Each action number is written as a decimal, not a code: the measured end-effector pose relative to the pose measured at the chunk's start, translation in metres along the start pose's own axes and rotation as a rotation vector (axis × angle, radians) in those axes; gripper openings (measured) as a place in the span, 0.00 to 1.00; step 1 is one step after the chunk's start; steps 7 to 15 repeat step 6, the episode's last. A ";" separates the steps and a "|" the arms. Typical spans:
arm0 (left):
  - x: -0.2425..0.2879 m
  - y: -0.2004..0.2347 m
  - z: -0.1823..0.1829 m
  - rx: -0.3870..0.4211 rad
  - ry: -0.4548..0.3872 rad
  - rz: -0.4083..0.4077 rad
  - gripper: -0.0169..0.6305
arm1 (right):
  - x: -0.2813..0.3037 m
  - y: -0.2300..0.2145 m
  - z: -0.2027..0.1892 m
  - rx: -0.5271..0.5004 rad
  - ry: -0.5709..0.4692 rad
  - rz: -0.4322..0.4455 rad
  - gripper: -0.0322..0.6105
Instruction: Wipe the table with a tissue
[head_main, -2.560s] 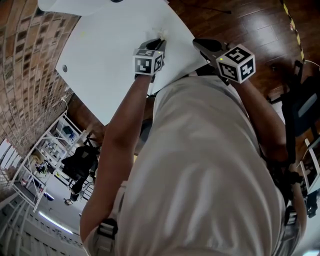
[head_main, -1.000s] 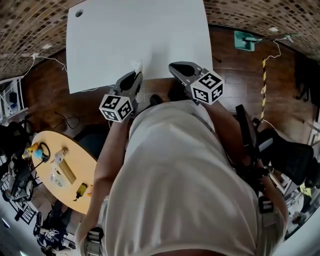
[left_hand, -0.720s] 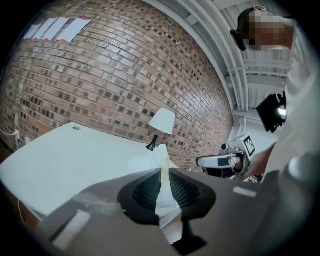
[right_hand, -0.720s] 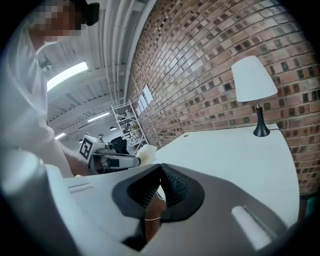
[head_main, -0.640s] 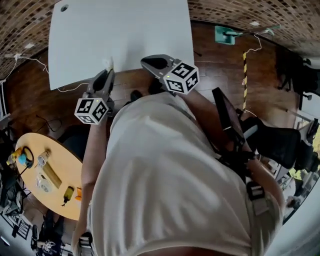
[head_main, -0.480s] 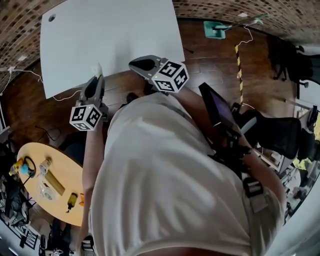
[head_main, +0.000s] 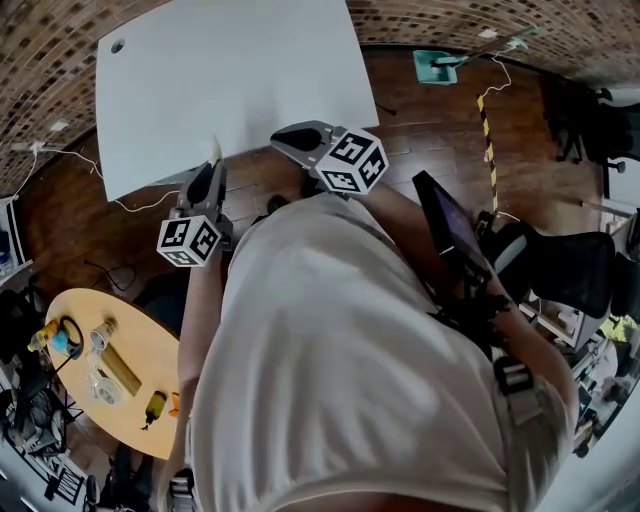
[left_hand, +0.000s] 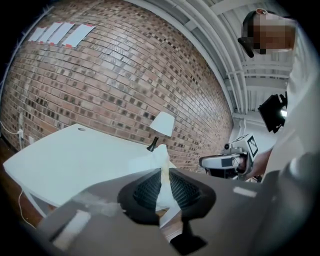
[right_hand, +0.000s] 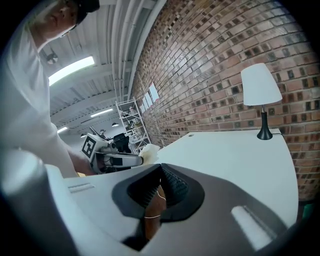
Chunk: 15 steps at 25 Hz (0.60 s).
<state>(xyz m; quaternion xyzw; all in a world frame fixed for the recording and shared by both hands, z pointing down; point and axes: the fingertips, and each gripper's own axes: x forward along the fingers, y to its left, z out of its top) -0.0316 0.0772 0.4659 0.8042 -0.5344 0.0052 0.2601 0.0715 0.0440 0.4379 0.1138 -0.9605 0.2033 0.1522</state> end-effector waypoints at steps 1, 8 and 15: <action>0.000 0.000 -0.001 0.000 0.001 -0.002 0.11 | -0.001 0.000 -0.001 -0.002 -0.001 -0.002 0.06; 0.004 -0.010 -0.011 -0.007 0.015 -0.032 0.11 | -0.014 0.001 -0.007 0.005 -0.007 -0.030 0.06; 0.004 -0.010 -0.011 -0.007 0.015 -0.032 0.11 | -0.014 0.001 -0.007 0.005 -0.007 -0.030 0.06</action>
